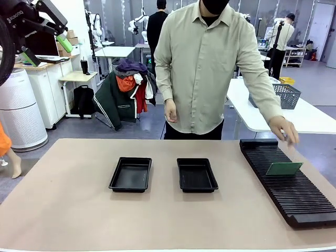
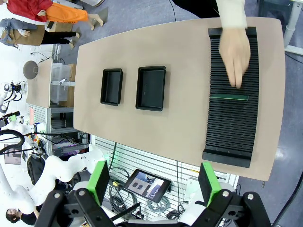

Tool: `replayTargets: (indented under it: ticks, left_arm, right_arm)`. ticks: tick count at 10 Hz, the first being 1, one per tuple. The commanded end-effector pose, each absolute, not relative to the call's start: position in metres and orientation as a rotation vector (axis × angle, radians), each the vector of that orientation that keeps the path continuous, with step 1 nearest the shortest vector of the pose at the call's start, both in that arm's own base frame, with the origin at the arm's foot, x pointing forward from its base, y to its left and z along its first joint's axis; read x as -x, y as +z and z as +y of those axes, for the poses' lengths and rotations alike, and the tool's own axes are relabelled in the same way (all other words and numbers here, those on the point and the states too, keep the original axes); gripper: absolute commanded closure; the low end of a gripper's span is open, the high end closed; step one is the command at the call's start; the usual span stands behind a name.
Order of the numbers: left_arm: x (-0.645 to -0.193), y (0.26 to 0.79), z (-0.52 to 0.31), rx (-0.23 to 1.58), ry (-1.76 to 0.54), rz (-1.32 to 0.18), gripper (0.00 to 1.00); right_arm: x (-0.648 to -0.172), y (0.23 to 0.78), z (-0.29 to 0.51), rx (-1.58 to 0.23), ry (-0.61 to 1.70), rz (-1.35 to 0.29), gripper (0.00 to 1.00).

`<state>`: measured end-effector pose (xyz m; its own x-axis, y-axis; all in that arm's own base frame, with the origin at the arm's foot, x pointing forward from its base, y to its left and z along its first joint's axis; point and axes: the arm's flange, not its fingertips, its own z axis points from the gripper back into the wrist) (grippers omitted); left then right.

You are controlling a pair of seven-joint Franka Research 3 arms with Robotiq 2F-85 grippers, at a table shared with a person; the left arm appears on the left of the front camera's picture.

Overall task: Inspect and transfer BCBs to ESD trays.
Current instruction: Pick up the Blank PCB from the PCB Rack and place it in the left ESD tray.

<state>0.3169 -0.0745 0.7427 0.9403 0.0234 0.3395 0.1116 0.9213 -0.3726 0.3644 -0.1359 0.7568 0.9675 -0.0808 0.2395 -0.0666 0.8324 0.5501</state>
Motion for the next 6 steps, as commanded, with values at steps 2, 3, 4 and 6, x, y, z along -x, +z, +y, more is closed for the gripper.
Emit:
replayTargets:
  ticks: [2,3,4,6]
  left_arm:
    - [-0.3158,0.7424,-0.0736,0.393,-0.045,-0.343,0.00]
    - [-0.3158,0.7424,-0.0736,0.393,-0.045,-0.343,0.00]
    - [-0.3158,0.7424,-0.0736,0.393,-0.045,-0.343,0.00]
    - [-0.3158,0.7424,-0.0736,0.393,-0.045,-0.343,0.00]
  right_arm:
    - [-0.3644,0.7568,-0.1359,-0.590,-0.012,-0.257,0.00]
    - [-0.3644,0.7568,-0.1359,-0.590,-0.012,-0.257,0.00]
    - [-0.3644,0.7568,-0.1359,-0.590,-0.012,-0.257,0.00]
    - [-0.3644,0.7568,-0.1359,-0.590,-0.012,-0.257,0.00]
